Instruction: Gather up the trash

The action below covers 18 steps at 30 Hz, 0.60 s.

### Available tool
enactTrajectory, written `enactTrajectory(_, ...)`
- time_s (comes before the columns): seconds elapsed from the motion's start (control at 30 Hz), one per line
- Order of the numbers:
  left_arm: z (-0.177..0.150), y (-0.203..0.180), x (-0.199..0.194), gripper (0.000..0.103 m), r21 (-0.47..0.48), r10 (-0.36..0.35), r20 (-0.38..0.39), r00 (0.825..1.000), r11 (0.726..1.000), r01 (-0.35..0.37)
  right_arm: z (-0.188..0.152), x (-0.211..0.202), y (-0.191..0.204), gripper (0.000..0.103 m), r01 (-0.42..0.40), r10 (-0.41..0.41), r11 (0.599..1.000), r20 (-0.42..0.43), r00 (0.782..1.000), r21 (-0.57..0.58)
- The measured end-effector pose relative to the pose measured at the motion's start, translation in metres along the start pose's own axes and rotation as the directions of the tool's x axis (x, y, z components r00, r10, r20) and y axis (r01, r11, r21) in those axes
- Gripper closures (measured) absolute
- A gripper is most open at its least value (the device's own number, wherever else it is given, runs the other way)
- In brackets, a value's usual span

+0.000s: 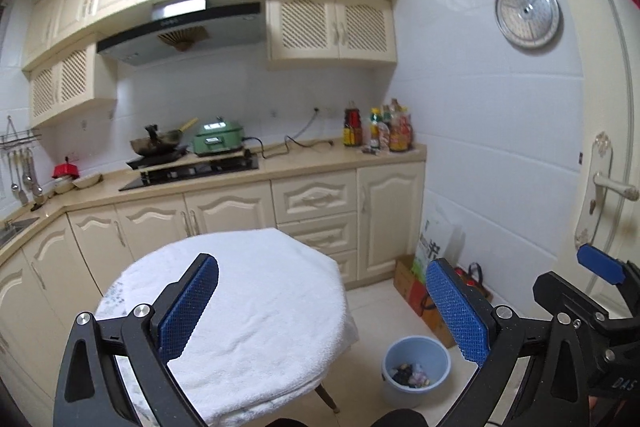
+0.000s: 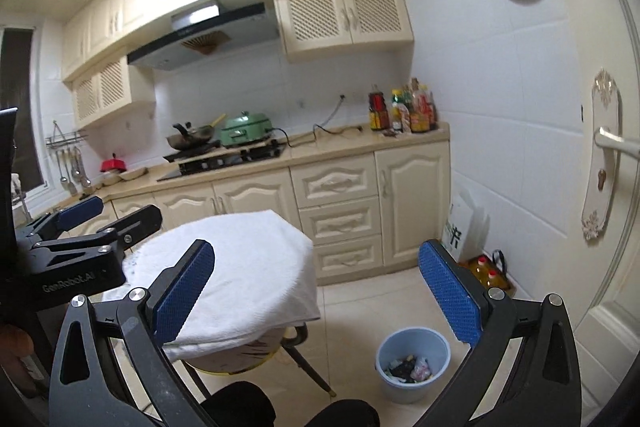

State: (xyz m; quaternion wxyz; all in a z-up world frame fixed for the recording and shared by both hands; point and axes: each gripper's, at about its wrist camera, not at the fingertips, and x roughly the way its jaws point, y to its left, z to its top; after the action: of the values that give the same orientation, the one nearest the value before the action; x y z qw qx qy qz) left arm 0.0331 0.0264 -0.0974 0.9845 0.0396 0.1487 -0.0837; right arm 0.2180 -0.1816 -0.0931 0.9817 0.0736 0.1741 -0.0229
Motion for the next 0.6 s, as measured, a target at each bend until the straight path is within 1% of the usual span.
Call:
enactTrajectory(0.07,-0.003,-0.003,-0.015,0.001,-0.003,0.017,0.016,1.0,1.0,-0.017,0.002,-0.003,0.006,0.0,0.002,-0.001,1.0,0.011,1.0,-0.013)
enactTrajectory(0.1,-0.003,-0.008,-0.012,0.001,-0.004,0.025,0.021,0.999,1.0,-0.025,0.003,-0.006,0.008,0.0,0.002,-0.001,1.0,0.017,1.0,-0.018)
enactTrajectory(0.13,-0.006,-0.011,-0.017,0.001,-0.001,0.029,0.026,0.999,1.0,-0.029,0.005,-0.008,0.01,0.0,0.0,0.0,1.0,0.026,1.0,-0.021)
enactTrajectory(0.17,-0.009,-0.013,-0.029,0.001,-0.003,0.028,0.034,0.999,1.0,-0.028,0.006,-0.01,0.012,0.0,0.0,0.0,1.0,0.033,0.999,-0.023)
enactTrajectory(0.2,-0.009,-0.018,-0.022,0.001,-0.005,0.027,0.037,0.999,1.0,-0.026,0.006,-0.012,0.014,0.0,-0.001,0.002,1.0,0.04,0.999,-0.024)
enactTrajectory(0.23,-0.013,-0.02,-0.034,0.001,-0.009,0.024,0.043,0.999,1.0,-0.024,0.007,-0.013,0.016,0.0,-0.002,0.003,1.0,0.047,0.999,-0.026)
enactTrajectory(0.3,-0.017,-0.029,-0.038,0.001,-0.012,0.028,0.057,0.998,1.0,-0.028,0.008,-0.016,0.018,0.0,0.0,0.002,1.0,0.056,0.998,-0.031)
enactTrajectory(0.33,-0.02,-0.033,-0.049,0.001,-0.008,0.037,0.068,0.997,0.999,-0.036,0.008,-0.018,0.021,0.0,0.002,0.0,0.999,0.061,0.998,-0.035)
enactTrajectory(0.37,-0.02,-0.037,-0.048,0.001,-0.007,0.045,0.074,0.996,0.999,-0.044,0.008,-0.018,0.022,0.0,0.004,-0.002,0.999,0.063,0.998,-0.039)
enactTrajectory(0.43,-0.027,-0.044,-0.061,0.001,-0.012,0.065,0.095,0.993,0.998,-0.064,0.007,-0.021,0.022,0.0,0.009,-0.006,0.999,0.071,0.997,-0.041)
enactTrajectory(0.5,-0.032,-0.053,-0.049,0.001,-0.017,0.069,0.096,0.993,0.998,-0.067,0.008,-0.022,0.023,0.0,0.013,-0.01,0.999,0.078,0.997,-0.042)
enactTrajectory(0.53,-0.034,-0.056,-0.055,0.001,-0.025,0.067,0.1,0.993,0.998,-0.064,0.007,-0.023,0.022,0.0,0.018,-0.014,0.999,0.081,0.997,-0.044)
enactTrajectory(0.57,-0.033,-0.057,-0.046,0.001,-0.028,0.067,0.099,0.993,0.998,-0.065,0.007,-0.024,0.023,0.0,0.023,-0.019,0.999,0.085,0.996,-0.047)
enactTrajectory(0.6,-0.035,-0.059,-0.047,0.001,-0.031,0.068,0.102,0.992,0.997,-0.065,0.007,-0.025,0.023,0.0,0.031,-0.026,0.998,0.089,0.996,-0.05)
